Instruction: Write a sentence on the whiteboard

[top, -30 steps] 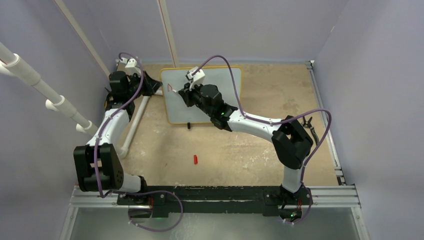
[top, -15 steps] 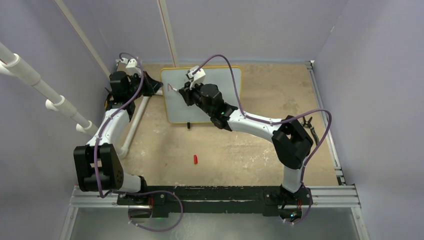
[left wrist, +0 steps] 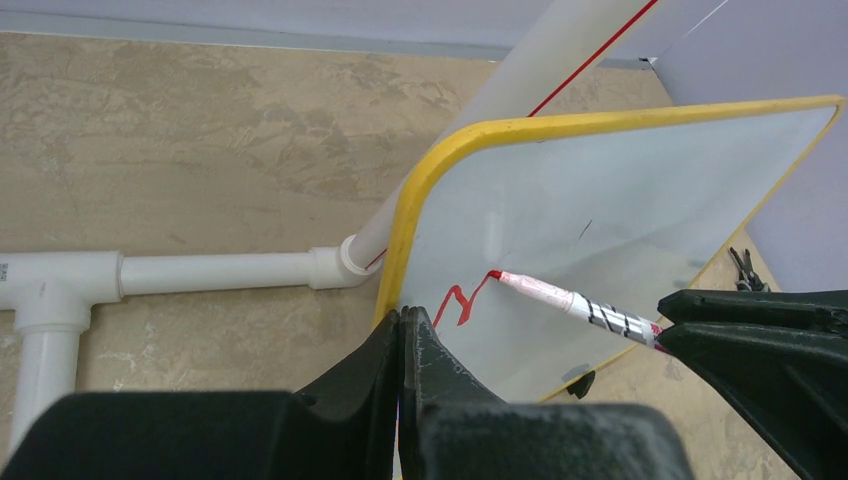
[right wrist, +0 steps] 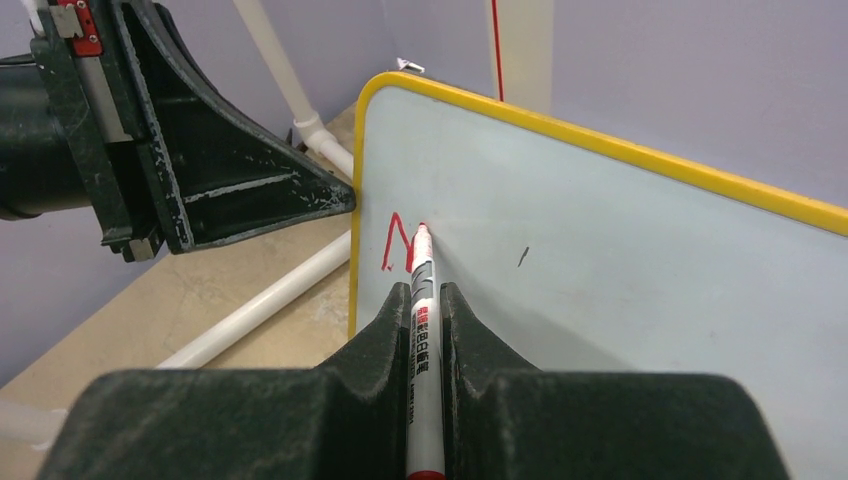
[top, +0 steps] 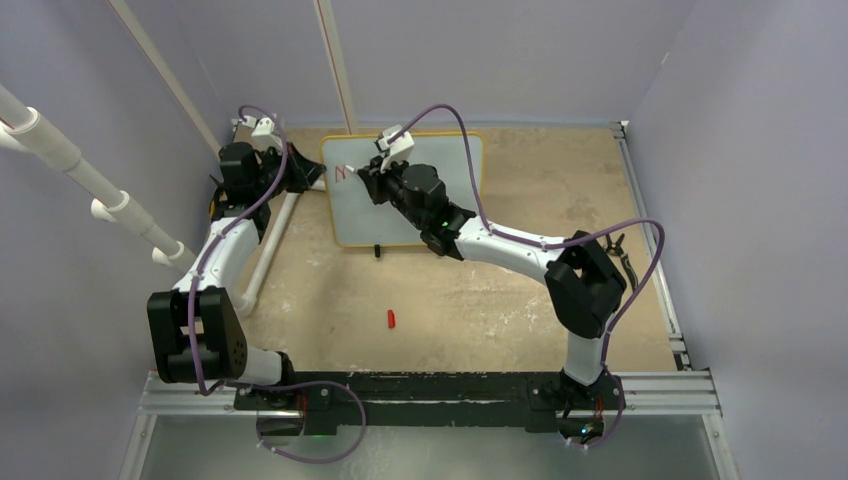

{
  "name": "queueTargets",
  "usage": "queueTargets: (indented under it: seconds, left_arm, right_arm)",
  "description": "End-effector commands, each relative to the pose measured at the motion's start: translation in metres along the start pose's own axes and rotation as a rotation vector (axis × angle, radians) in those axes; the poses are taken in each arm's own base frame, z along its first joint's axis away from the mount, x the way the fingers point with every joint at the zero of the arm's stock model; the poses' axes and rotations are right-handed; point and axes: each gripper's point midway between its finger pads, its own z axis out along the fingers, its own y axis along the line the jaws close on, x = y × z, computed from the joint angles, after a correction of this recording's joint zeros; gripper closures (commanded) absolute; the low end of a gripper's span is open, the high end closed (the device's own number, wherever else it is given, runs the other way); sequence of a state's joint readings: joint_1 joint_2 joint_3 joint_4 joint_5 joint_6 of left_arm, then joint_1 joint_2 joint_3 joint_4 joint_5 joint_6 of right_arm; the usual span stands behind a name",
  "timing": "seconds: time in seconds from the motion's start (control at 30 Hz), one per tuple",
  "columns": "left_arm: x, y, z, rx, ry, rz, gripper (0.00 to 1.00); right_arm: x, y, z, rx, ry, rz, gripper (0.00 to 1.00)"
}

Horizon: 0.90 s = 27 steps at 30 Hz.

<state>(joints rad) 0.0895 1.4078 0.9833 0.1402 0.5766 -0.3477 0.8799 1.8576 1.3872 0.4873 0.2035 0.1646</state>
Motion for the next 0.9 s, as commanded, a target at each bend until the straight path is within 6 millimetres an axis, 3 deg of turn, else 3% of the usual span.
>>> queueTargets:
  seconds: [0.0,0.87]
  left_arm:
    - [-0.004,-0.004,0.0,0.025,-0.014,0.02,1.0]
    - [-0.004,-0.004,0.0,0.028,-0.015,0.02,1.0]
  right_arm:
    - [-0.059,-0.006,-0.002,0.045,-0.14,0.014,1.0]
    - [-0.022,-0.016,-0.016,0.064,-0.074,0.019,1.0]
